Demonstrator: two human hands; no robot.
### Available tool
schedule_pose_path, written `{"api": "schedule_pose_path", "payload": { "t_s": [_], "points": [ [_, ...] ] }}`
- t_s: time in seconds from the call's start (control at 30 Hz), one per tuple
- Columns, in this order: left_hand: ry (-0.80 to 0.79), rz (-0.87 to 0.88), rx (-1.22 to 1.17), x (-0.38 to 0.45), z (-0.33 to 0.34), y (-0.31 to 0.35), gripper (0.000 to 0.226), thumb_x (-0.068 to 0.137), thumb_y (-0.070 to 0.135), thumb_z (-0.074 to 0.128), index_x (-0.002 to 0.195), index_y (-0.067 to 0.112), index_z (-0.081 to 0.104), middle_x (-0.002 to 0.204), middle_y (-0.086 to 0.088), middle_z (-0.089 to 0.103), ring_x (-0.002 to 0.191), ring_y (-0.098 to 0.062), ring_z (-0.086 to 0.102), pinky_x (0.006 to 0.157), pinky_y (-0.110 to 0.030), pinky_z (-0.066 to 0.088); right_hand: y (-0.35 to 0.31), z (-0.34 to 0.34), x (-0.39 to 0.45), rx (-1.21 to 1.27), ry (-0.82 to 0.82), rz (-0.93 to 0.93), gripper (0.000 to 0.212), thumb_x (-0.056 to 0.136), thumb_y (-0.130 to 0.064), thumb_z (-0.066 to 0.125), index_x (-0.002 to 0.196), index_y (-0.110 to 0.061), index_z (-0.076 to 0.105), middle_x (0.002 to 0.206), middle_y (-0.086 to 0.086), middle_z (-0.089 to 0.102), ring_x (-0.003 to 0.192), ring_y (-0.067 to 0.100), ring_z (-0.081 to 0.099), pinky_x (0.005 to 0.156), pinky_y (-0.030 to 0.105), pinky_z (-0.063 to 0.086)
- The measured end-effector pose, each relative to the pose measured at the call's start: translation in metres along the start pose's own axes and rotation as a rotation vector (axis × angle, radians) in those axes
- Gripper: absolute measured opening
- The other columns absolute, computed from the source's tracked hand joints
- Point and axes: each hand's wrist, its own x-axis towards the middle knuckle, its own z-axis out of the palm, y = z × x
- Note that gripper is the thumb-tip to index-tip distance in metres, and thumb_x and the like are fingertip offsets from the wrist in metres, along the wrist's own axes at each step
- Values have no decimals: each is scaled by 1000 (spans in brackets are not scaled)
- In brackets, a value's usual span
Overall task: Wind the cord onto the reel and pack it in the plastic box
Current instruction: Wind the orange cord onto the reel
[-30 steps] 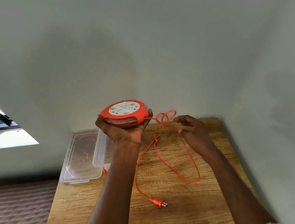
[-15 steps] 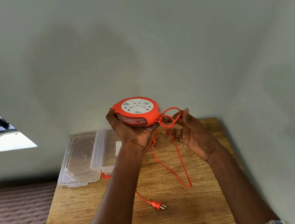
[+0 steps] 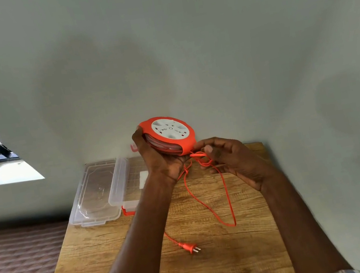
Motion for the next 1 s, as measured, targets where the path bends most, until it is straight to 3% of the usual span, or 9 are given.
{"api": "schedule_pose_path", "payload": {
  "t_s": [0.17, 0.27, 0.4, 0.53, 0.63, 0.7, 0.73, 0.87, 1.0],
  "points": [
    [9, -2, -30, 2, -2, 3, 86, 95, 73, 40, 153, 10, 54, 153, -26, 56, 142, -49, 50, 115, -70, 37, 6, 2, 5, -139, 45, -60, 29, 92, -40, 70, 118, -28, 76, 117, -3, 76, 105, 21, 73, 94, 45, 58],
    [11, -34, -36, 1, -4, 2, 87, 95, 74, 39, 153, 11, 52, 152, -28, 56, 141, -52, 49, 108, -74, 41, 11, 0, 7, -137, -4, -30, 34, 90, -38, 73, 123, -27, 73, 112, 4, 76, 103, 26, 73, 90, 44, 59],
    [27, -50, -26, -1, -6, 0, 88, 94, 76, 40, 152, 10, 53, 149, -29, 58, 136, -54, 52, 96, -72, 49, 17, 1, 4, -186, -45, -26, 48, 77, -36, 88, 122, -34, 71, 112, 3, 74, 106, 19, 71, 92, 34, 57],
    [44, -39, 1, 0, -6, 1, 87, 94, 75, 40, 152, 11, 53, 148, -28, 58, 136, -51, 53, 100, -68, 48, 15, 15, 5, -258, 13, -5, 59, 66, -56, 89, 116, -39, 63, 114, -8, 71, 105, 12, 70, 90, 37, 59],
    [53, -28, 17, 0, -5, 2, 84, 95, 75, 40, 149, 12, 55, 146, -27, 60, 132, -50, 56, 96, -66, 51, 15, 26, 11, -371, 123, -36, 40, 77, -40, 87, 109, -34, 63, 105, -6, 75, 95, 13, 73, 84, 39, 61],
    [43, -28, 15, -1, -3, 2, 84, 95, 74, 39, 150, 12, 55, 146, -27, 60, 134, -51, 54, 102, -68, 48, 14, 26, 11, -254, 159, -37, 24, 85, -17, 80, 105, -25, 67, 98, 0, 77, 88, 18, 76, 77, 40, 62],
    [36, -27, 15, -2, -2, 2, 83, 96, 73, 40, 149, 11, 56, 147, -28, 60, 136, -51, 53, 106, -69, 46, 12, 24, 9, -192, 127, -17, 23, 87, -18, 79, 105, -24, 68, 98, 2, 77, 89, 18, 76, 74, 36, 60],
    [22, -31, 8, -4, -1, 4, 85, 96, 73, 38, 152, 10, 53, 151, -28, 57, 141, -51, 50, 116, -72, 35, 11, 17, -4, 67, 0, 91, 44, 89, -55, 70, 121, -24, 67, 116, 9, 75, 107, 29, 73, 88, 44, 53],
    [4, -53, 29, -8, -1, 2, 87, 96, 72, 35, 155, 9, 50, 155, -28, 53, 144, -51, 46, 119, -74, 28, 18, 18, -12, 308, 0, 144, 51, 98, -57, 56, 131, -20, 65, 125, 16, 70, 110, 31, 69, 90, 46, 49]
  ]
}}
